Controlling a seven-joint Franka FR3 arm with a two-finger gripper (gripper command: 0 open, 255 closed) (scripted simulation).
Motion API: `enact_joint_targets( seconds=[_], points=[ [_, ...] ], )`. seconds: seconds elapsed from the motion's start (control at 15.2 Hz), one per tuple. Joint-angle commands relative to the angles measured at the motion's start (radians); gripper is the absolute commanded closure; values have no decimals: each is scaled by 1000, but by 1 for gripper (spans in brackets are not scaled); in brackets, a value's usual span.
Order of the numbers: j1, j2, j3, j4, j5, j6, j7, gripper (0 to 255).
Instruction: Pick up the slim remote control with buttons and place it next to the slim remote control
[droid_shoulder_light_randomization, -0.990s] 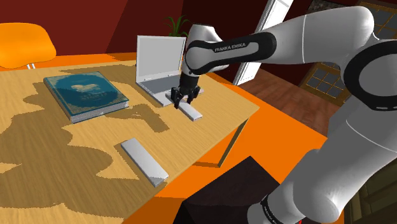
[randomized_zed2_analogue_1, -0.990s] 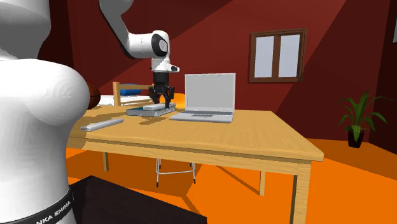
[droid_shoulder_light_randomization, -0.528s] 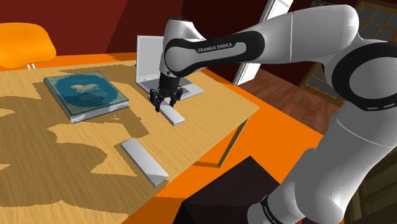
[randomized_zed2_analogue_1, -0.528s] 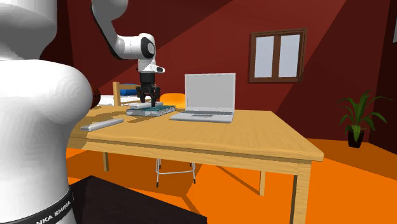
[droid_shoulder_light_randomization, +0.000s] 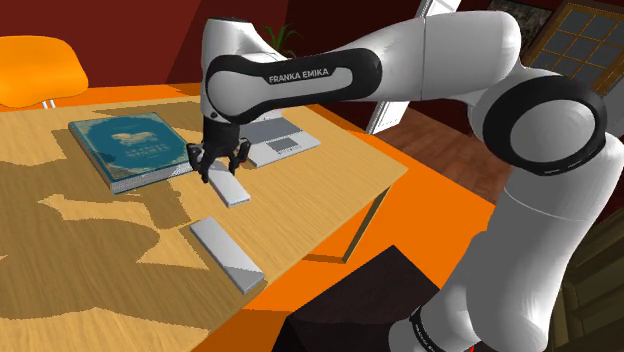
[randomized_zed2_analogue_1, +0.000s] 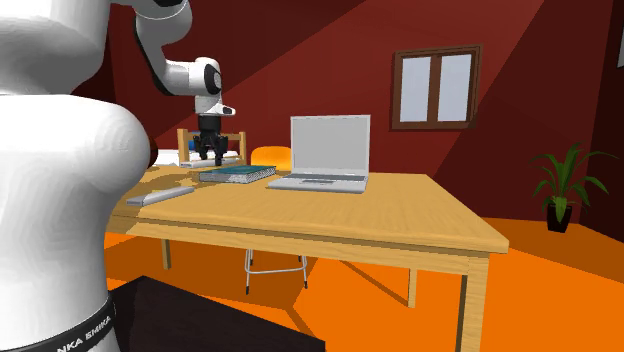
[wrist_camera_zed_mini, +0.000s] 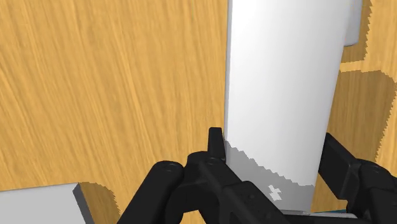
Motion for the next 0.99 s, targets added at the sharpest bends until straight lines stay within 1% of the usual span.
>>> enact_joint_targets(
  seconds=[0.0,0.4,0.46,0.92],
  points=[
    [28,39,12,54,-10,-14,42,255],
    [120,204,34,299,-47,-97,154,255],
    [126,215,34,317,-49,-104,160,255],
    [126,238,31,258,-54,-22,162,255]
  ],
)
